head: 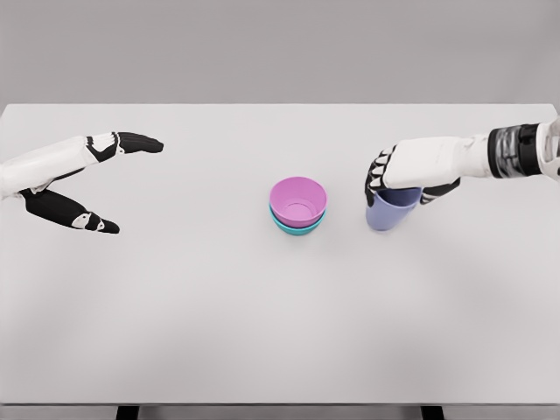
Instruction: Stacking bowl and cup with both arms
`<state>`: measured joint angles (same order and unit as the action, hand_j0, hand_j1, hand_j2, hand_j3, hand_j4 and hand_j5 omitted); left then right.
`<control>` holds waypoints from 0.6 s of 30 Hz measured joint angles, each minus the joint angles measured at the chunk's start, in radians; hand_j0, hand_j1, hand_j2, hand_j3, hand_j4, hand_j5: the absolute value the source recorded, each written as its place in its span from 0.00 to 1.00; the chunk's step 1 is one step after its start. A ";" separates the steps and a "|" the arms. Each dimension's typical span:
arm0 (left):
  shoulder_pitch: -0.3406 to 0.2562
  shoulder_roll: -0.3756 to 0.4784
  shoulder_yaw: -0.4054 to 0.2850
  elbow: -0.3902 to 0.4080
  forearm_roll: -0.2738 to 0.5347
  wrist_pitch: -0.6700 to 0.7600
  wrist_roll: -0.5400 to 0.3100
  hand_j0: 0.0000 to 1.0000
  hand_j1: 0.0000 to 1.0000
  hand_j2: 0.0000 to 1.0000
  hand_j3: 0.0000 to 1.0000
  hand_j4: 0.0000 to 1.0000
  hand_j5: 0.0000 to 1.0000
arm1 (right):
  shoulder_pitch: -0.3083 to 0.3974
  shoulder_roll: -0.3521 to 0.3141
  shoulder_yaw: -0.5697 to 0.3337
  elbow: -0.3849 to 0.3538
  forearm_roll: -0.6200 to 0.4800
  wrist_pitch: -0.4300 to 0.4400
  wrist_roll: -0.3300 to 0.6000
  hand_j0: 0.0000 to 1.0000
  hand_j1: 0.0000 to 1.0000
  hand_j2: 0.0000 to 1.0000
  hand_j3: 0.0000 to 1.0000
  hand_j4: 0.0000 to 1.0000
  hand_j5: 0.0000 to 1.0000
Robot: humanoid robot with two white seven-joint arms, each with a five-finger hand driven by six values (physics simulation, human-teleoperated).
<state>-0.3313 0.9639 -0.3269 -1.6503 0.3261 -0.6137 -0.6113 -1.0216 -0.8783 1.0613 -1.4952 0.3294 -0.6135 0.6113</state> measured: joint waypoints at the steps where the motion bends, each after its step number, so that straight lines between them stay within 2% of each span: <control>1: 0.000 0.000 0.000 0.000 0.000 0.000 0.000 1.00 1.00 1.00 1.00 1.00 1.00 | 0.000 0.001 -0.005 0.000 0.000 0.000 0.000 0.61 0.61 0.61 0.61 0.61 0.61; 18: 0.000 0.000 0.000 0.000 0.000 0.000 0.000 1.00 1.00 1.00 1.00 1.00 1.00 | 0.002 0.051 -0.115 0.000 -0.014 0.000 0.000 0.62 0.62 0.62 0.62 0.62 0.62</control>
<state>-0.3313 0.9638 -0.3269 -1.6503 0.3261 -0.6137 -0.6113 -1.0201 -0.8275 0.9461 -1.4951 0.3159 -0.6134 0.6114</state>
